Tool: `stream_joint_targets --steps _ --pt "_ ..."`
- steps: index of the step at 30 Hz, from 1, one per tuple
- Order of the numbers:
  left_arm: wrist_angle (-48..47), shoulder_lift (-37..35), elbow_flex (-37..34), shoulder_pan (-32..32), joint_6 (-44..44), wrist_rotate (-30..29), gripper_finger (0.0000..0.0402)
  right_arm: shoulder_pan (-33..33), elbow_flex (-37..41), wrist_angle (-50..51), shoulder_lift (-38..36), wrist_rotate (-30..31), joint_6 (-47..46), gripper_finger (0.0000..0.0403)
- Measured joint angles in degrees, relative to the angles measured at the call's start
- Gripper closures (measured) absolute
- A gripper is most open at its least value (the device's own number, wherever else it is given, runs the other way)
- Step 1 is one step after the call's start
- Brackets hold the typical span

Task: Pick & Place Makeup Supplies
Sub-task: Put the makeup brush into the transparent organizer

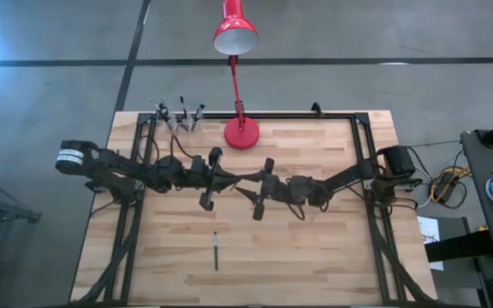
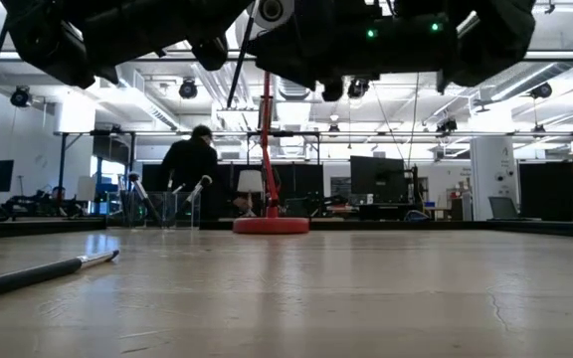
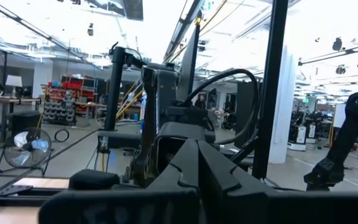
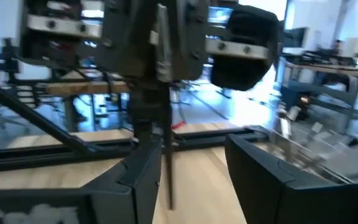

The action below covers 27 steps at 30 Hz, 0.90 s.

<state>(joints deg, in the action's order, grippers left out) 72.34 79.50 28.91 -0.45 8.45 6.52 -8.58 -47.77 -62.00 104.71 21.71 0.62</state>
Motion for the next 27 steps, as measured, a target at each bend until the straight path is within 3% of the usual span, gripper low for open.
stream_joint_targets --steps 3,9,16,18,21,27 --pt "0.6 0.0 0.1 0.0 -0.3 0.0 0.0402 0.6 -1.5 0.5 0.0 -3.9 0.1 0.0234" --pt "1.1 0.0 0.1 0.0 -0.3 0.0 0.0402 1.0 -3.5 2.0 0.4 -4.0 0.4 0.0264" --pt "1.4 -0.1 0.0 -0.1 -0.3 -0.1 0.0402 1.0 -3.4 2.0 0.4 -4.3 1.9 0.0370" --pt "1.0 -0.4 -0.1 0.0 0.8 -0.4 0.0402 1.0 -3.0 2.1 0.3 -4.4 2.3 0.0383" --pt "-3.6 -2.5 -0.1 -0.1 1.5 0.3 0.0398 1.0 -1.9 2.6 -0.3 -4.2 2.3 0.0385" --pt "-21.6 -9.6 -0.1 -0.1 -1.8 -0.3 0.0358 1.0 -1.1 6.1 -2.7 -3.7 0.7 0.0387"
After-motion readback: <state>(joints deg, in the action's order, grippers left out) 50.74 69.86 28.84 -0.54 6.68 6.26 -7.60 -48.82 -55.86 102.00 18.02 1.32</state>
